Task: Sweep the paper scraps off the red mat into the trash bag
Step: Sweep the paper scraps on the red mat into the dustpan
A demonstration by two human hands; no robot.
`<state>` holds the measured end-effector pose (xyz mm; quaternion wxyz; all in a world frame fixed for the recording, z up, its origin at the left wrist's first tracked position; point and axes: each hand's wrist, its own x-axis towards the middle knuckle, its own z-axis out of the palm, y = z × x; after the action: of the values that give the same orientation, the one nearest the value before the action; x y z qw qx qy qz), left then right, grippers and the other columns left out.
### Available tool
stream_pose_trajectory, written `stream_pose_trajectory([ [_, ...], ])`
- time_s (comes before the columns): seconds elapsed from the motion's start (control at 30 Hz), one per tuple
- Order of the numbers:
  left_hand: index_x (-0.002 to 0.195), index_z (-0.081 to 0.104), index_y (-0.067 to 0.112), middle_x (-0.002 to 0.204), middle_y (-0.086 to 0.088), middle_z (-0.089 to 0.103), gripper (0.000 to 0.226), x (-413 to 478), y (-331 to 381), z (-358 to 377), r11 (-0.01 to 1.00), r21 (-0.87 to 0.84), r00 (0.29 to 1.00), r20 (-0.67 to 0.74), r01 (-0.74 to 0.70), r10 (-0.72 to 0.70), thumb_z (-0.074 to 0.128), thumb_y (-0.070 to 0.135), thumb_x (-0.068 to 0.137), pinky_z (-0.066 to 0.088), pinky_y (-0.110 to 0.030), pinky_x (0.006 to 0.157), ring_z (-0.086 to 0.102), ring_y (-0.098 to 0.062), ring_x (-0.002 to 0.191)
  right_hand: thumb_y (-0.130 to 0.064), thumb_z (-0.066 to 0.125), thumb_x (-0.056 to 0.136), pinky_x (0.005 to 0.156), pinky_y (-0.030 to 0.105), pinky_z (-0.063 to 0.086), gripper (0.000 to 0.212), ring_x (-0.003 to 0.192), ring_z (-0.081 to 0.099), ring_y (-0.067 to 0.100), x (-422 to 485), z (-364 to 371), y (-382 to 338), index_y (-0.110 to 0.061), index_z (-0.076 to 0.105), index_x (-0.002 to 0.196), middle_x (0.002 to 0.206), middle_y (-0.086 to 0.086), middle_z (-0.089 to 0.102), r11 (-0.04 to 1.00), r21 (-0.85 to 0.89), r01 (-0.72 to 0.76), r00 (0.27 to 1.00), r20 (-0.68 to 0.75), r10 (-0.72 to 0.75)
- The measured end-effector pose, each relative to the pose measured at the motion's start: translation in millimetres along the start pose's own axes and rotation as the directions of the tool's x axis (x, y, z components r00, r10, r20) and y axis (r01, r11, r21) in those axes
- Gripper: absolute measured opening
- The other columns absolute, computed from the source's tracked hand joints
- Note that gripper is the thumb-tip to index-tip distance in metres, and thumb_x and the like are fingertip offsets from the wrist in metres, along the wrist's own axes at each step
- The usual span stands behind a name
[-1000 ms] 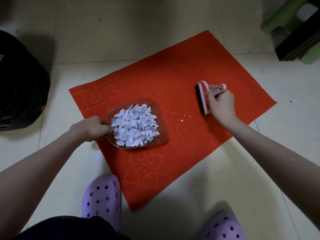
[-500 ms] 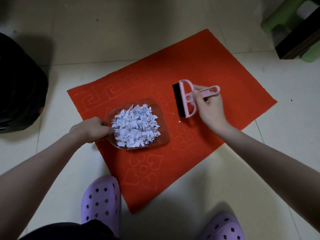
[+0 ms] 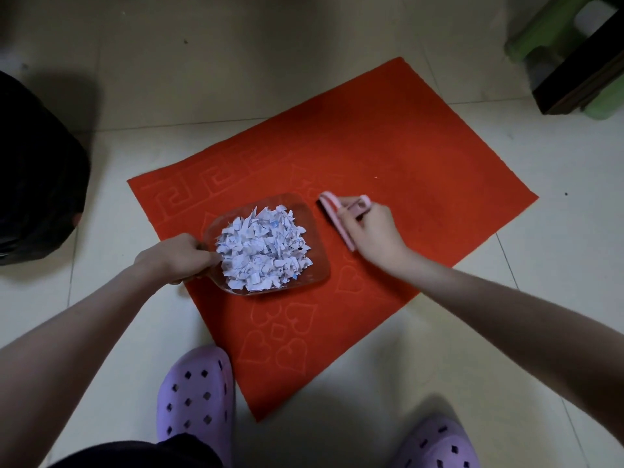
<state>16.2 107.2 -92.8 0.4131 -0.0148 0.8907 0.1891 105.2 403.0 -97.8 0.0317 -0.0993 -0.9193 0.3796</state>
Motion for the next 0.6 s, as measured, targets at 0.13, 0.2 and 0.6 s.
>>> stream_pose_trajectory([
  [0.13, 0.050, 0.055, 0.011, 0.041, -0.001, 0.048, 0.035, 0, 0, 3, 1.000, -0.013, 1.000, -0.006, 0.003, -0.003, 0.060, 0.026, 0.081, 0.029, -0.020, 0.042, 0.037, -0.017, 0.036, -0.021, 0.054, 0.094, 0.076, 0.030, 0.055, 0.025, 0.078, 0.067, 0.005, -6, -4, -8, -0.013, 0.069, 0.112, 0.092, -0.006, 0.070, 0.958, 0.283, -0.040, 0.987, -0.137, 0.081],
  [0.2, 0.050, 0.054, 0.011, 0.042, -0.001, 0.048, 0.034, 0, 0, 3, 1.000, -0.019, 1.000, -0.001, 0.004, -0.004, 0.060, 0.026, 0.081, 0.028, -0.020, 0.042, 0.036, -0.017, 0.036, -0.023, 0.053, 0.094, 0.073, 0.026, 0.054, 0.025, 0.076, 0.066, -0.001, 1, -21, -2, -0.013, 0.069, 0.111, 0.089, -0.006, 0.071, 0.957, 0.289, -0.029, 0.968, -0.231, 0.099],
  [0.6, 0.053, 0.055, 0.010, 0.041, -0.002, 0.047, 0.032, -4, 4, 2, 1.000, -0.001, 1.000, -0.003, 0.008, -0.008, 0.059, 0.025, 0.081, 0.028, -0.019, 0.041, 0.035, -0.016, 0.035, -0.017, 0.053, 0.095, 0.075, 0.026, 0.051, 0.023, 0.083, 0.066, 0.008, 6, -2, 4, -0.014, 0.069, 0.111, 0.095, -0.002, 0.072, 0.973, 0.213, -0.092, 0.994, -0.041, 0.104],
])
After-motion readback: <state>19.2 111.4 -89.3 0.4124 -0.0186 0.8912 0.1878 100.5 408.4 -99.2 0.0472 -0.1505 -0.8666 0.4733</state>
